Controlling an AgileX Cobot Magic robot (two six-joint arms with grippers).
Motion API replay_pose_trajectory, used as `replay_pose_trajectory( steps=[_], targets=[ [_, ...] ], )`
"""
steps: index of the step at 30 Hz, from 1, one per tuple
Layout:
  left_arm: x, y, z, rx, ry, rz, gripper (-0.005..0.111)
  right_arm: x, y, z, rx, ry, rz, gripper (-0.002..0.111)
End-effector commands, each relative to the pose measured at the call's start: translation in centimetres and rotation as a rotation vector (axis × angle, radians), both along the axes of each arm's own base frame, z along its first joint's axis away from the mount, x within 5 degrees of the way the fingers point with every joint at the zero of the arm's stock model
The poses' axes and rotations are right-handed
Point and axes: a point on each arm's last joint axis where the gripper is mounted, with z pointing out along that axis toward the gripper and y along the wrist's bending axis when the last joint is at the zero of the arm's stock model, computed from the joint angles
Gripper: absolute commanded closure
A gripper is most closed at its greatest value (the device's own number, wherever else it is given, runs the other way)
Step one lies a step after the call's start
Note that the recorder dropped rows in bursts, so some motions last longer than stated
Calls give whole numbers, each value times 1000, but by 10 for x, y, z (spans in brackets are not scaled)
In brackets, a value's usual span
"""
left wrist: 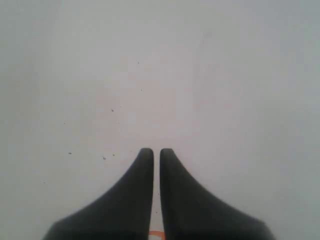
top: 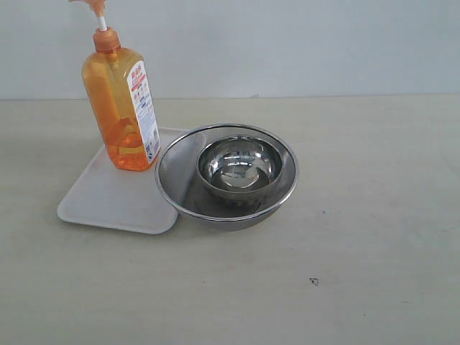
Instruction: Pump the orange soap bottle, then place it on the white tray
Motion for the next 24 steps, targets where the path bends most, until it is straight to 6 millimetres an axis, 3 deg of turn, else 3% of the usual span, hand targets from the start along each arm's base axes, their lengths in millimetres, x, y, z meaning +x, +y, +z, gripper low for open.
replay_pose_trajectory(
  steps=[1,6,11,16,19,24],
  targets=[
    [-1,0,0,-8,-6,-10,102,0,0,0,-11,-6,-2,108],
    [6,1,-11,-8,38,11,102,0,0,1,-11,-17,-2,108],
    [29,2,-57,-42,185,63,102,0,0,1,-7,-17,-3,108],
    [45,3,-101,-250,311,30,102,0,0,1,-7,-17,-3,108],
    [46,3,-106,-385,322,-28,102,0,0,1,-7,-17,-3,108],
    [42,-7,-89,-648,265,-260,102,0,0,1,-5,-17,-3,108]
  ],
)
